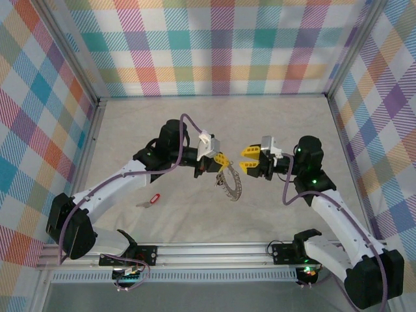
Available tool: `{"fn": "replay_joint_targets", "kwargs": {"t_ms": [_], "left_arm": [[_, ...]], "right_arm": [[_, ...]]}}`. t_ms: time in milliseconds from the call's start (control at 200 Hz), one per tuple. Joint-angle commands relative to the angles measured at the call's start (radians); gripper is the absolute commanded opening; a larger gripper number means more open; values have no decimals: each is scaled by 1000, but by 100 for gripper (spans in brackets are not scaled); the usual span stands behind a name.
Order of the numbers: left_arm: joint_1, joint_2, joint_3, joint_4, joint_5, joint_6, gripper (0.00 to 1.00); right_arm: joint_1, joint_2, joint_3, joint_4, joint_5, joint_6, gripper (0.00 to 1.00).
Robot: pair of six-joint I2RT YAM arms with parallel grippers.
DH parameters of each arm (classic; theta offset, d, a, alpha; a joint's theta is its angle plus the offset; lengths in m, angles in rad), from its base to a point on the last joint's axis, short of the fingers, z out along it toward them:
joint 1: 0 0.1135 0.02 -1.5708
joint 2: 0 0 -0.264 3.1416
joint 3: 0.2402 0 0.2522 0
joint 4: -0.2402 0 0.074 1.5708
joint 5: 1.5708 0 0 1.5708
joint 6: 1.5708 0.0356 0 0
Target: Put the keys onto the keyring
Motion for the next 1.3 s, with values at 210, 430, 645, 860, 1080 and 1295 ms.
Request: {"fn": "replay_joint_targets", "kwargs": {"t_ms": [210,430,645,860,1080,1295], "left_arm": [[8,-18,-12,129,65,-51,0],[8,-19,-16,122,83,-41,0],[8,-15,-10,119,91,-37,0],[8,-19,-11,118,87,-38,0],[7,-22,-10,126,86,-46,0],[-5,-28,14,13,43,38,17]], "right_arm": [[45,63,70,-75,-74,-94,31],[67,92,86,-53,-4,-127,28],[79,102,93,-67,-39,-151,23],[130,103,104,-129,-10,-215,15],[159,101,95,-126,57,-234,3],[162,87,89,-103,58,-222,0]]}}
